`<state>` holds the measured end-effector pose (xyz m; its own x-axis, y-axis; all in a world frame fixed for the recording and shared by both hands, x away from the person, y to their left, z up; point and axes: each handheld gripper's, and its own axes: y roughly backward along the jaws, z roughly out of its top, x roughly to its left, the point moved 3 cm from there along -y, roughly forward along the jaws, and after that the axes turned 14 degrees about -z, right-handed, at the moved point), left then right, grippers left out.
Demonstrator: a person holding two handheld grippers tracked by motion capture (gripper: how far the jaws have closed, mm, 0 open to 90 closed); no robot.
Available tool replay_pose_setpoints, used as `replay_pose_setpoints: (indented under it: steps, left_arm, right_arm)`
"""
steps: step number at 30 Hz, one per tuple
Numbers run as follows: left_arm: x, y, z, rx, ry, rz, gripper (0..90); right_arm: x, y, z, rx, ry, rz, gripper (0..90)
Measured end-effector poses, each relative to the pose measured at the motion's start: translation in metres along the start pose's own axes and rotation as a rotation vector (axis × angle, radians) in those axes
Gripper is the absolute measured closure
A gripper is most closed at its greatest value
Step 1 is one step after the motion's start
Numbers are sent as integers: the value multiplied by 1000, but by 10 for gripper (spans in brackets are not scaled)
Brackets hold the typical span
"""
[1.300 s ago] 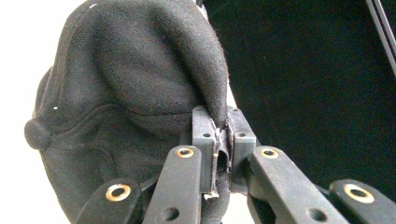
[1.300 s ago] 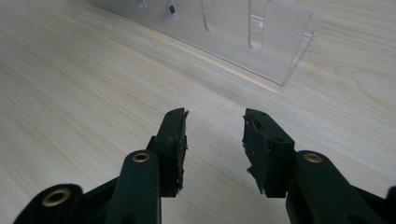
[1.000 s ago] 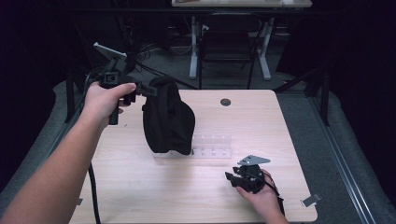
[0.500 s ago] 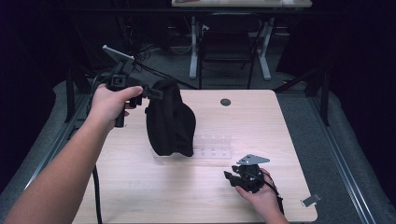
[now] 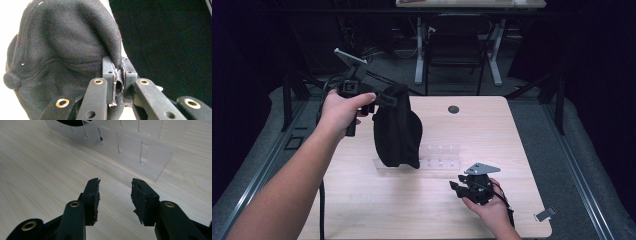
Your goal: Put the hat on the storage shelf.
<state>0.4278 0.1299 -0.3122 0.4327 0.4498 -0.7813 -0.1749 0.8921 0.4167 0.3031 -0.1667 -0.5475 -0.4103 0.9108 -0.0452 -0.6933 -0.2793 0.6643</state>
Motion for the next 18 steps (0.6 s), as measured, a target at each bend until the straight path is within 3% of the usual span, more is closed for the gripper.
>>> replay_pose_setpoints:
  steps: [7, 18]
  left_arm:
    - [-1, -6, 0, 3, -8, -13, 847]
    - [-3, -14, 3, -3, -9, -22, 846]
  right_arm:
    - [9, 6, 18, -35, 34, 25, 575]
    - [37, -3, 43, -63, 88, 69, 570]
